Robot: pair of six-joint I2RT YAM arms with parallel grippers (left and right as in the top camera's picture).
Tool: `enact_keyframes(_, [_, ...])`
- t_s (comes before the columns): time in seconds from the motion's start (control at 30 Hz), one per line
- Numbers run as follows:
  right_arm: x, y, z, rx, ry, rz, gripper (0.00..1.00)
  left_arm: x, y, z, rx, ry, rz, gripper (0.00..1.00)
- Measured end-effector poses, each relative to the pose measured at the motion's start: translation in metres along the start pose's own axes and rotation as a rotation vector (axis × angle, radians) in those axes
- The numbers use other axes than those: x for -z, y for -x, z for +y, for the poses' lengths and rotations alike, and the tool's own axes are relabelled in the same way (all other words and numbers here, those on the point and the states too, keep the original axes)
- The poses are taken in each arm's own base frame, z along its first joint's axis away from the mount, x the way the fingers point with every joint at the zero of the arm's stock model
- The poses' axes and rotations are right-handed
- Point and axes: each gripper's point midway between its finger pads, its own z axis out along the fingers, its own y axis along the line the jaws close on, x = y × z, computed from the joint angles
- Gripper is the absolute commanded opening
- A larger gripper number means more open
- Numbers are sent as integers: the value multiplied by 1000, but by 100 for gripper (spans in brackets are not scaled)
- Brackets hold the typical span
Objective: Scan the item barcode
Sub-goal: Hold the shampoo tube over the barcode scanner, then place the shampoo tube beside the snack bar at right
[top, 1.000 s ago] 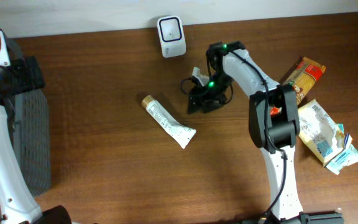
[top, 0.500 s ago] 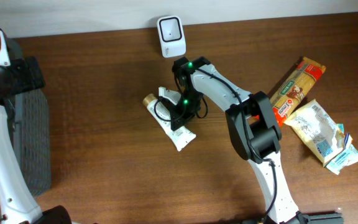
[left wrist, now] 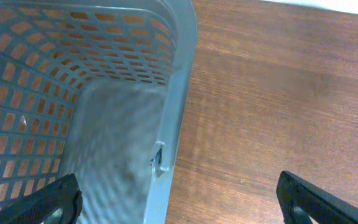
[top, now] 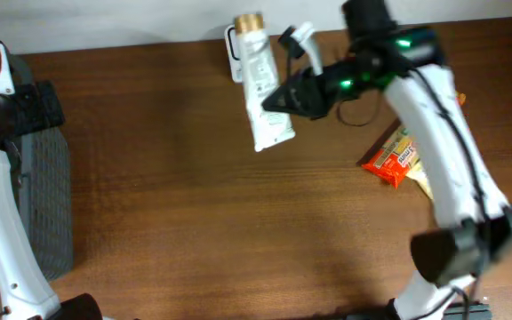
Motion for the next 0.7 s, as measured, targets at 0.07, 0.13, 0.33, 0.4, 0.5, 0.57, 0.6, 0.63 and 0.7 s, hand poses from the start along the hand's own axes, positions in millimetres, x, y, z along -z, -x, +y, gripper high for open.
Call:
enact_keyframes(0.07, [16,9,26,67,-6,-40,4,0,0,0,0,0,0,99])
enact_keyframes(0.13, [17,11,26,88,-22,-47,4,0,0,0,0,0,0,99])
enact_keyframes(0.33, [4,58,-121,284,-914,14,4,0,0,0,0,0,-1,99])
enact_keyframes(0.4, [-8,78,-184,404,-1158,21,4,0,0,0,0,0,-1,99])
enact_keyframes(0.5, [-35,72,-294,637,-1443,168,4,0,0,0,0,0,-2,99])
enact_keyframes(0.57, [-39,74,-335,726,-1619,143,4,0,0,0,0,0,-2,99])
enact_keyframes(0.6, [-42,63,-347,736,-1645,192,4,0,0,0,0,0,0,99])
enact_keyframes(0.63, [-46,52,-358,735,-1658,235,4,0,0,0,0,0,-1,99])
enact_keyframes(0.7, [-49,38,-370,737,-1671,297,4,0,0,0,0,0,0,99])
